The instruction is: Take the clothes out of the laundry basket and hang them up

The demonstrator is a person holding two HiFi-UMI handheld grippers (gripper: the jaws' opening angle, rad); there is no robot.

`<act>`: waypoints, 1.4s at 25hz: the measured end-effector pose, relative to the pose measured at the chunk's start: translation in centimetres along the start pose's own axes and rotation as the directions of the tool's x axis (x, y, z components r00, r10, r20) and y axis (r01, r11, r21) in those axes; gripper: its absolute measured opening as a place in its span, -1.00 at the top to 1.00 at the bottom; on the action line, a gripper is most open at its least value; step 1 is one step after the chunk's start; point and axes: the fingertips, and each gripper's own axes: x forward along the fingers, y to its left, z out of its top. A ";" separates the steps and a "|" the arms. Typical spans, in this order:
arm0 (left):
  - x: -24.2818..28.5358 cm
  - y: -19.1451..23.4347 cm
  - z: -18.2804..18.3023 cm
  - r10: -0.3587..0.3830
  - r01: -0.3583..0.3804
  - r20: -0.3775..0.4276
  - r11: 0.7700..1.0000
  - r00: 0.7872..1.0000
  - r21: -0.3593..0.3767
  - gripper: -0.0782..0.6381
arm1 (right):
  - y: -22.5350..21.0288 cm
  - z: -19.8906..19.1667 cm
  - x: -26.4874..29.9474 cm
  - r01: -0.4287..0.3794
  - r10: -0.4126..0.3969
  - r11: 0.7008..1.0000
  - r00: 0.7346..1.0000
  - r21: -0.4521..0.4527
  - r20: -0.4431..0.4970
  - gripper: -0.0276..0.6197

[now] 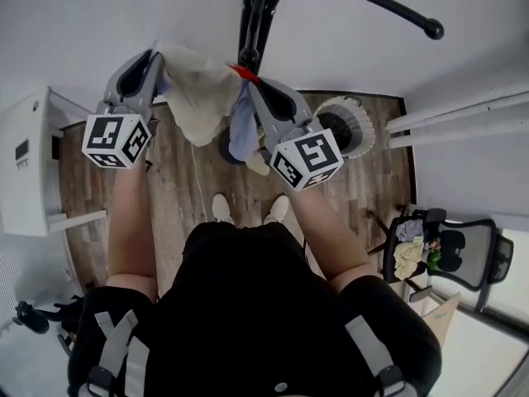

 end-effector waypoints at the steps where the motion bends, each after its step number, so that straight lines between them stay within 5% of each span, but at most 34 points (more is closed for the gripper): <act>1: 0.8 0.2 -0.6 -0.023 0.023 -0.007 1.000 1.000 -0.003 0.63 | -0.5 -0.5 0.0 0.035 -0.035 0.999 0.999 0.010 -0.006 0.87; 10: 6.9 -0.9 -8.0 -0.142 0.140 -0.137 0.990 0.980 -0.028 0.62 | -3.2 -5.9 0.5 0.202 -0.198 0.979 0.975 0.023 -0.104 0.87; 35: 10.6 -3.0 -20.4 -0.253 0.220 -0.327 0.966 0.910 -0.134 0.61 | -5.8 -13.7 3.1 0.332 -0.319 0.943 0.911 0.008 -0.261 0.77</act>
